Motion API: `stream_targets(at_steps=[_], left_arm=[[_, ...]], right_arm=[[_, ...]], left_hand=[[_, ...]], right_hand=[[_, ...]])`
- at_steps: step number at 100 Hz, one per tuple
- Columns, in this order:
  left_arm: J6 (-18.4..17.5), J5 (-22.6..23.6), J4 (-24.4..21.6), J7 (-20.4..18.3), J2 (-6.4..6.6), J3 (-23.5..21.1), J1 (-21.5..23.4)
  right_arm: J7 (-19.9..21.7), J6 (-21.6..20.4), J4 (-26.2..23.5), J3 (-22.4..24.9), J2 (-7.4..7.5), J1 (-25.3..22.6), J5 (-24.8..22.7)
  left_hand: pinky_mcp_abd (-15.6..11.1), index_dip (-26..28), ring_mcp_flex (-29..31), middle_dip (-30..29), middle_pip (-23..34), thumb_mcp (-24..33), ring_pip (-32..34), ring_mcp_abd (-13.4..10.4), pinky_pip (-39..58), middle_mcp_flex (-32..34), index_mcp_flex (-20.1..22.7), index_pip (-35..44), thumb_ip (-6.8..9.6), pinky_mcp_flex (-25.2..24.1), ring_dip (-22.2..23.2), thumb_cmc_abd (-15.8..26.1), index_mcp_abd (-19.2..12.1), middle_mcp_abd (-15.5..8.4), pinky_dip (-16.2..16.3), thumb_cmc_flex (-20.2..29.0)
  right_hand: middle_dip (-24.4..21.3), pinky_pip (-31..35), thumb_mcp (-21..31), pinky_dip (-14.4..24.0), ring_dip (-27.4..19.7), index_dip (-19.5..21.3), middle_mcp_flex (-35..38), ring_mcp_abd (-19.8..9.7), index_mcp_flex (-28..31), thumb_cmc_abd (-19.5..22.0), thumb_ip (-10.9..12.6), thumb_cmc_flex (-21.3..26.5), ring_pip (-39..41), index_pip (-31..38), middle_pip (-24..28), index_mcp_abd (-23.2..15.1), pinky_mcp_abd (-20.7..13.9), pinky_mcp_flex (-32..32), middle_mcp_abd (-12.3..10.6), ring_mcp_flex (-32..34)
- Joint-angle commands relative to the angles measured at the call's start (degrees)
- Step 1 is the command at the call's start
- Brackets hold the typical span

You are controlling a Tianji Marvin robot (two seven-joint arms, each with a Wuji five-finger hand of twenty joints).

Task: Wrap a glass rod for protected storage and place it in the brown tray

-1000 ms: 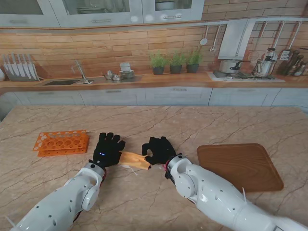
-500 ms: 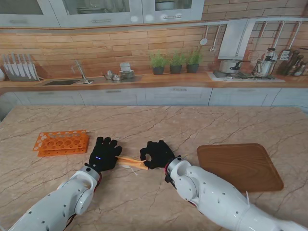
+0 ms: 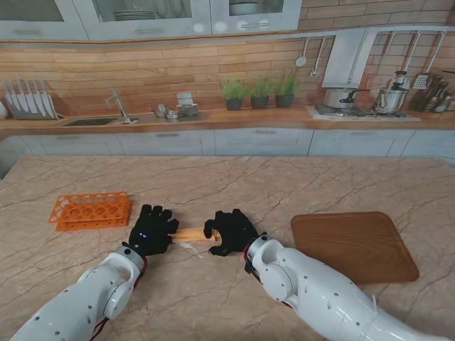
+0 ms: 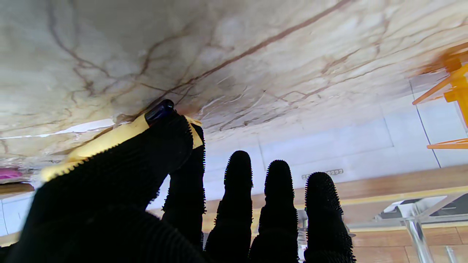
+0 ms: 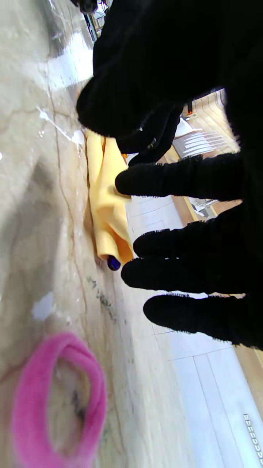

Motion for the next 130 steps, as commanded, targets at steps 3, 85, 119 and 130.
stream_targets(at_steps=[3,85,119,130], left_arm=[[-0.83,0.64,-1.17,-0.37,0.31,-0.77,1.31],[-11.37,0.39,-7.14,2.27,0.15,-10.19,8.85],[-9.33,-5.13,-5.34,4.25,-1.45,-8.4,7.14],[-8.69,-6.56,-4.51,4.46,-1.85,-6.81,6.02]], right_arm=[[-0.33,0.09,-1.52,0.51,0.34,-1.22,-0.61],[-4.5,-1.61,2.56,3.45,-0.8,1.65,0.46],[-5.52,-5.21,12.49,-2.96,-3.51,8.67,3.01],[-5.78,-5.9,15.11,-4.84,-4.66,10.2,4.09]], left_hand=[[0.4,-0.44,0.26,-0.52,-1.35,-0.34,-0.99,-0.92,-1.02,0.28,0.44,-1.21,-3.0,-0.12,-0.53,-3.78,-0.76,-0.66,-0.51,-1.89],[0.16,-2.97,1.01,-2.82,-3.88,0.09,-2.89,-1.91,-2.45,1.92,2.19,-4.86,-3.15,0.3,-1.33,-2.49,-7.01,-1.58,-0.77,-1.13],[0.19,-6.28,1.79,-3.84,-4.41,-7.92,-2.92,-1.64,-3.17,3.78,-2.29,-12.57,-0.85,0.45,-0.78,7.03,-0.93,-2.32,-0.44,1.23],[0.19,-7.8,2.72,-5.05,-5.13,-9.24,-3.12,-1.53,-3.19,6.0,-1.36,-15.3,-1.21,0.45,-1.06,7.86,-0.95,-4.17,-0.4,3.26]], right_hand=[[0.85,-0.39,-1.84,1.61,0.48,0.77,-1.62,-1.21,-1.23,-0.07,1.96,-2.56,-0.32,-0.05,-0.01,0.01,-1.41,-0.35,-0.56,-1.04],[-1.15,-2.53,-7.82,1.71,-1.52,-11.49,-0.56,-1.3,-1.16,13.61,-1.68,3.9,-3.26,9.41,-1.72,-11.68,-1.32,-0.94,-1.18,-0.73],[-1.97,-3.24,-4.79,1.57,-2.1,-13.1,0.31,-1.19,4.08,10.62,-2.43,4.74,-4.02,9.16,-2.53,-13.36,-0.93,-1.09,-1.98,-0.65],[-2.3,-3.25,-3.88,1.6,-2.22,-13.93,1.28,-1.4,6.52,10.61,-2.98,5.89,-4.13,9.14,-2.67,-13.86,-0.93,-1.09,-2.62,-0.16]])
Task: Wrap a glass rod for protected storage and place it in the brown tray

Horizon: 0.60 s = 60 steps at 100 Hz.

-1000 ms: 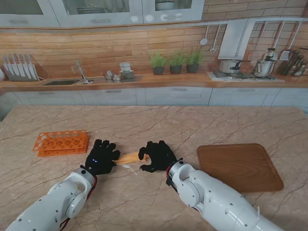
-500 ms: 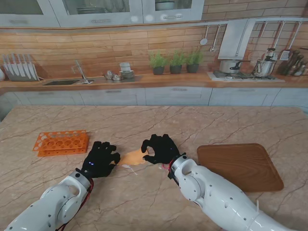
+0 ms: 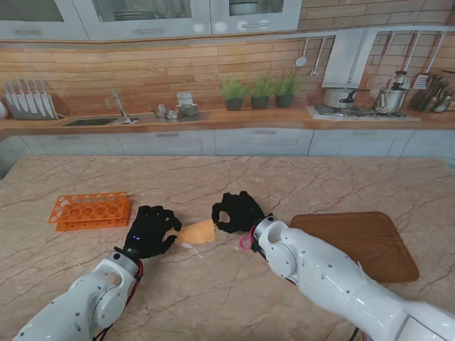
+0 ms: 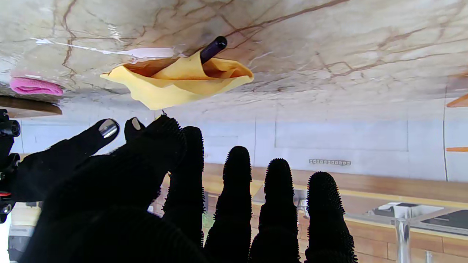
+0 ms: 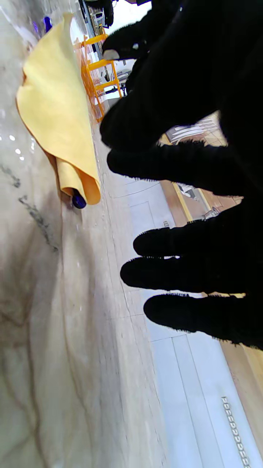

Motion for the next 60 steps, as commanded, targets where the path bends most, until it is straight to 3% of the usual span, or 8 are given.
stream_targets(at_steps=[1,10,28,46,51,55,59,60], left_arm=[[0.48,0.2,0.31,-0.01,-0.83,0.94,-0.47],[0.99,-1.02,1.14,0.15,-1.17,2.39,-1.55],[3.71,-2.28,2.31,-1.45,-1.42,4.78,-3.24],[7.35,-2.79,3.9,-2.14,-1.61,6.85,-4.71],[8.45,-3.14,4.27,-2.41,-1.73,7.31,-5.08],[8.92,-3.46,4.66,-2.56,-1.81,7.65,-5.42],[9.31,-3.79,4.97,-2.71,-1.89,7.94,-5.71],[9.41,-3.87,5.03,-2.76,-1.9,8.0,-5.77]], right_arm=[[0.11,-0.33,0.38,-0.48,-1.15,0.62,0.35],[-0.52,-0.87,2.39,-1.72,-2.18,1.56,1.11],[-1.59,-2.25,5.55,-3.64,-4.0,3.08,2.33],[-2.02,-3.28,8.6,-5.87,-5.48,4.64,2.78],[-2.28,-3.5,9.61,-6.62,-5.94,5.12,2.77],[-2.42,-3.65,10.36,-7.23,-6.26,5.51,2.7],[-2.43,-3.84,11.08,-7.79,-6.59,5.87,2.71],[-2.4,-3.89,11.24,-7.91,-6.66,5.95,2.74]], left_hand=[[0.18,-1.14,1.25,-1.29,-1.14,-1.41,-0.56,-0.47,-0.89,1.93,0.08,-2.72,-0.06,-0.18,-0.39,2.6,0.62,-2.32,-0.23,2.79],[0.47,-1.47,1.95,-1.75,-1.04,-1.48,-0.51,-0.46,-1.0,4.78,1.69,-2.98,-0.13,0.01,-0.5,2.27,0.28,-3.2,-0.25,3.38],[0.91,-2.24,2.12,-2.57,-1.95,-1.12,-0.83,-0.32,-1.83,6.56,2.51,-4.16,-0.1,-0.39,-0.87,2.11,1.98,-2.44,-0.39,2.91],[1.28,-2.15,1.7,-3.01,-2.64,1.66,-1.03,0.12,-3.17,5.65,2.26,-6.75,0.82,-0.86,-1.13,1.69,3.72,-1.05,-0.21,0.27],[1.31,-2.23,1.56,-3.0,-2.65,2.01,-1.0,0.3,-3.3,5.3,2.06,-7.3,0.94,-1.0,-1.1,1.86,4.31,-0.4,-0.16,0.01],[1.37,-2.2,1.59,-2.99,-2.59,2.22,-0.93,0.31,-3.4,5.34,2.05,-7.57,1.01,-1.04,-1.07,1.85,4.41,-0.36,-0.13,-0.09],[1.37,-2.18,1.63,-3.02,-2.64,2.42,-0.9,0.43,-3.44,5.31,2.07,-7.77,1.05,-1.03,-1.06,1.77,4.39,0.13,-0.09,-0.09],[1.37,-2.17,1.63,-3.03,-2.65,2.47,-0.9,0.3,-3.45,5.32,2.09,-7.81,1.05,-1.03,-1.06,1.76,4.41,0.17,-0.08,-0.06]], right_hand=[[-0.53,-0.45,1.67,0.93,-0.79,-0.76,1.16,-0.99,1.61,-1.51,-1.93,1.16,-0.72,1.17,-0.51,-1.73,-0.29,-0.99,-1.13,-0.17],[-0.63,-0.6,1.73,0.89,-0.77,-0.96,1.33,-1.18,2.31,-1.21,-2.24,1.47,-0.7,1.22,-0.54,-2.19,-0.23,-1.15,-1.27,-0.31],[-0.64,-0.89,1.46,0.81,-0.72,-1.15,0.45,-1.42,1.18,-1.72,-2.4,1.11,-0.65,0.94,-0.45,-2.21,-0.45,-1.44,-1.3,-1.0],[-0.94,-1.24,4.6,0.88,-0.85,-2.0,-0.8,-1.48,-1.88,-8.2,-2.22,-1.96,-0.81,-0.55,-0.49,0.16,-0.34,-1.89,-1.5,-2.04],[-1.02,-1.3,5.29,0.91,-0.95,-0.12,-1.65,-1.61,-2.18,-9.57,-2.16,-2.81,-0.96,-3.81,-0.55,1.8,-0.44,-2.27,-1.54,-2.79],[-1.06,-1.31,5.22,0.9,-1.11,1.72,-2.45,-1.62,-2.46,-10.35,-0.78,-3.66,-1.21,-6.7,-0.58,3.31,-0.52,-2.41,-1.41,-3.27],[-1.1,-1.35,5.55,0.87,-1.21,4.04,-3.0,-1.67,-2.79,-11.04,2.06,-4.66,-1.42,-8.71,-0.72,4.55,-0.48,-2.53,-1.26,-3.58],[-1.08,-1.35,5.32,0.86,-1.23,6.6,-3.08,-1.62,-2.72,-11.27,2.72,-4.72,-1.48,-9.93,-0.76,4.74,-0.48,-2.54,-1.26,-3.69]])
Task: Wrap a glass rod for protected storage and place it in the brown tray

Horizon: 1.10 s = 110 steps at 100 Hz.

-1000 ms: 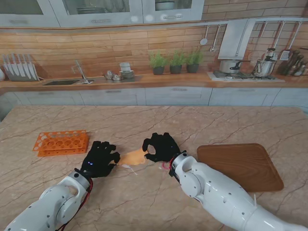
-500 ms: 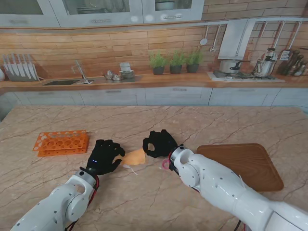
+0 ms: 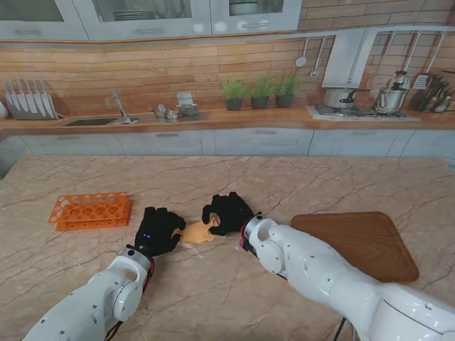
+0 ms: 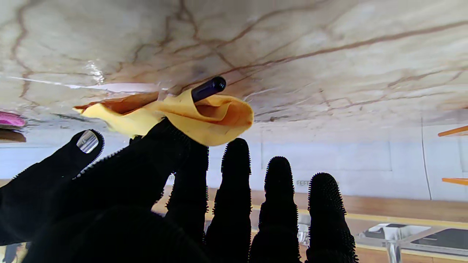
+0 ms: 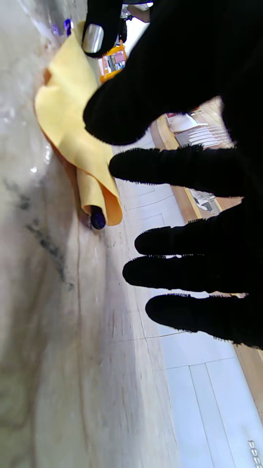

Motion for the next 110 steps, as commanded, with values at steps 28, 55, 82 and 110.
stream_targets(at_steps=[28,55,82,110], left_arm=[[1.57,-1.55,2.57,-1.42,-0.71,1.97,-1.96],[1.52,-1.96,2.72,-1.48,-0.78,1.71,-1.94],[-1.43,-3.46,1.72,3.03,-1.63,-2.1,0.16],[-4.87,-2.06,-0.06,6.29,-1.66,-3.3,1.02]], right_arm=[[0.93,-1.12,6.62,-4.11,-4.09,2.7,1.32],[3.26,-0.17,9.86,-6.75,-5.87,3.82,2.19],[4.3,1.27,9.63,-6.76,-5.89,3.24,2.68],[4.42,3.36,4.12,-3.95,-3.41,1.33,2.31]], left_hand=[[0.83,0.38,0.77,-0.52,-0.74,1.85,-0.41,0.36,-1.34,0.18,1.04,-1.74,0.63,-1.02,-0.52,0.48,0.4,0.85,0.13,0.83],[0.91,0.58,0.51,-0.55,-1.03,1.37,-0.53,0.64,-1.89,-0.54,0.73,-1.29,0.48,-1.05,-0.61,0.55,-0.09,1.7,0.06,0.8],[-0.13,1.1,-1.51,-0.4,-1.1,2.03,-0.68,0.29,-1.65,-5.47,-2.27,-2.78,2.25,-0.99,-0.47,2.49,1.02,2.22,0.5,-3.69],[-2.85,2.83,-4.81,-1.38,-1.99,1.81,-1.6,-0.48,-5.08,-11.48,-6.41,-6.0,7.19,-0.78,-0.82,5.87,2.88,2.39,-1.4,-11.48]], right_hand=[[-0.38,-0.54,2.42,0.88,-0.77,6.78,-4.28,-1.06,-5.59,-3.29,3.7,-1.53,-1.32,-6.26,-0.43,4.56,-0.69,-1.63,0.46,-2.96],[-0.38,0.22,6.59,0.81,-0.81,-4.06,0.81,-0.1,3.12,-4.9,-1.98,4.65,-0.72,5.56,0.02,3.17,-0.06,-0.93,0.59,-0.72],[-0.37,0.52,7.04,0.86,-0.64,-2.73,7.05,0.36,11.14,-0.56,-0.83,7.96,-0.03,11.23,0.14,1.01,0.38,-0.56,0.08,0.89],[-0.15,0.69,8.47,0.81,-0.62,1.78,8.9,0.42,10.15,-0.35,1.0,7.49,0.16,11.19,-0.06,-0.33,0.35,-0.45,-0.28,1.2]])
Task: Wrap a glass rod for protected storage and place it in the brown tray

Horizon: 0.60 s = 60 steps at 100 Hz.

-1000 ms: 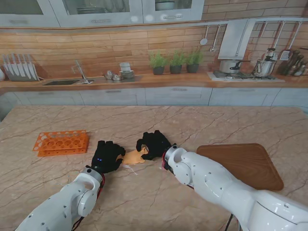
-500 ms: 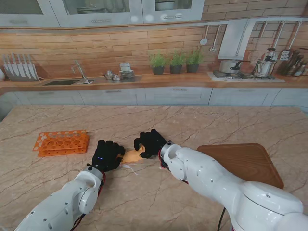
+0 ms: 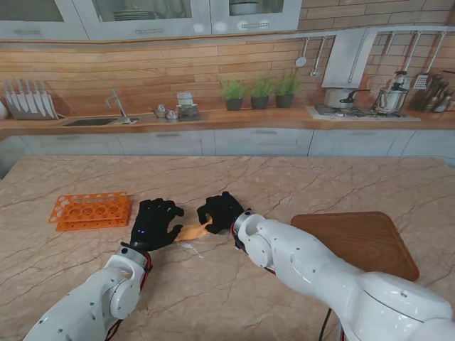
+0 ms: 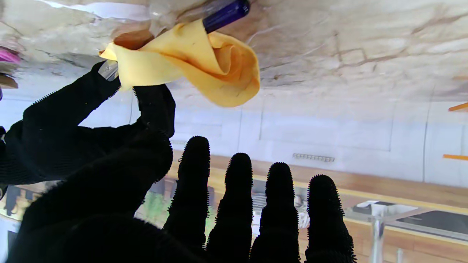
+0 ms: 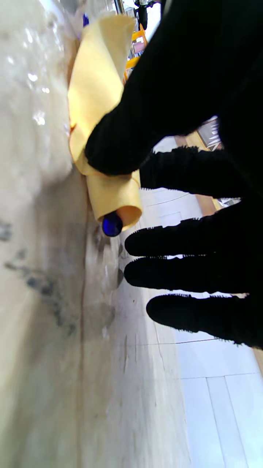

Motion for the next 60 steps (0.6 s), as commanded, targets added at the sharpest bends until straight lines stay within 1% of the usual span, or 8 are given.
stream_targets(at_steps=[1,17,32,34,43,53,56,60], left_arm=[[-0.33,0.11,-1.19,-0.6,-0.1,0.41,0.07],[0.64,-1.08,-1.84,-3.45,-0.23,1.86,-0.83],[2.33,-2.01,-1.88,-5.84,-0.35,3.89,-2.2],[2.56,-2.08,-1.86,-6.15,-0.35,4.19,-2.43],[3.44,-2.61,-1.65,-7.57,-0.42,5.6,-3.54],[4.65,-3.64,-1.92,-10.04,-0.49,6.93,-4.48],[4.97,-3.95,-1.95,-10.63,-0.52,7.36,-4.78],[5.21,-4.4,-1.78,-11.04,-0.62,8.04,-5.28]], right_arm=[[0.42,0.5,-0.85,0.02,1.18,-1.94,-0.66],[0.35,2.08,-5.67,2.3,3.52,-3.56,-1.85],[0.63,3.28,-9.84,4.39,5.56,-5.21,-3.03],[0.62,3.42,-10.35,4.65,5.82,-5.42,-3.24],[0.54,3.89,-12.31,5.72,6.76,-6.28,-4.05],[0.57,4.24,-14.03,6.64,7.58,-7.01,-4.78],[0.6,4.32,-14.49,6.89,7.78,-7.2,-4.96],[0.63,4.4,-15.1,7.23,8.05,-7.45,-5.2]], left_hand=[[-1.78,0.62,-1.6,-0.74,-1.29,0.77,-0.97,-0.71,-2.04,-2.23,-1.52,-2.11,2.05,-0.56,-0.27,1.52,1.57,0.64,-1.24,-1.9],[-2.24,-0.02,-1.91,-2.24,-3.16,-1.02,-3.52,-0.62,-5.38,-2.8,-2.24,-5.0,1.93,-0.34,-2.22,0.41,3.32,1.56,-3.86,-3.0],[-1.97,-1.2,-2.49,-3.17,-4.47,-3.1,-4.83,-0.23,-6.97,-3.32,-2.82,-7.42,1.66,-0.41,-3.45,-0.84,4.78,2.15,-5.04,-4.72],[-1.9,-1.49,-2.47,-3.39,-4.79,-3.53,-5.16,-0.46,-7.33,-3.4,-2.91,-7.96,1.67,-0.4,-3.75,-1.1,5.02,2.25,-5.26,-4.93],[-1.8,-2.66,-3.09,-4.37,-6.31,-5.56,-6.55,-0.46,-8.87,-4.26,-4.0,-10.17,1.56,-0.41,-4.94,-2.4,6.1,2.7,-6.12,-6.89],[-2.21,-4.54,-3.99,-6.42,-8.67,-7.26,-9.03,-0.53,-13.09,-5.6,-6.0,-13.67,1.53,-0.27,-7.23,-3.62,7.47,3.3,-8.25,-8.96],[-2.41,-4.94,-4.26,-6.94,-9.06,-7.68,-9.54,-0.66,-14.28,-5.99,-6.45,-14.4,1.53,-0.23,-7.74,-3.74,7.74,2.82,-8.8,-9.29],[-2.57,-5.34,-4.42,-7.52,-9.31,-8.02,-9.91,-0.6,-15.35,-6.34,-6.8,-15.09,1.56,-0.11,-8.23,-4.04,8.13,2.86,-9.24,-9.44]], right_hand=[[-0.07,1.2,2.27,0.81,-0.83,1.91,1.21,-0.11,3.37,1.41,1.7,1.66,-0.63,3.49,0.35,-2.62,0.33,0.15,-0.14,2.11],[-0.08,1.31,2.63,0.83,-0.83,2.11,2.43,-0.01,3.72,1.15,1.71,1.65,-0.53,3.32,0.31,-2.12,0.48,0.31,-0.38,2.68],[-0.06,1.33,2.77,0.82,-0.85,2.18,3.03,0.1,3.85,1.09,1.59,1.72,-0.52,3.22,0.25,-1.84,0.64,0.37,-0.23,2.97],[-0.06,1.33,2.76,0.81,-0.85,2.17,3.06,0.12,3.87,1.08,1.56,1.73,-0.52,3.2,0.22,-1.73,0.66,0.37,-0.18,3.0],[-0.04,1.35,2.77,0.8,-0.85,2.18,3.28,0.13,3.98,1.14,1.47,1.82,-0.53,3.17,0.19,-1.55,0.66,0.49,-0.21,3.03],[-0.01,1.34,2.79,0.78,-0.85,2.18,3.48,0.17,4.01,1.07,1.43,1.9,-0.54,3.14,0.18,-1.49,0.75,0.51,-0.28,3.05],[0.0,1.35,2.79,0.78,-0.85,2.18,3.56,0.2,3.99,1.07,1.42,1.9,-0.51,3.12,0.18,-1.42,0.79,0.53,-0.25,3.17],[0.02,1.36,2.84,0.78,-0.86,2.16,3.58,0.27,4.06,1.03,1.42,1.97,-0.53,3.11,0.16,-1.21,0.83,0.52,-0.21,3.21]])
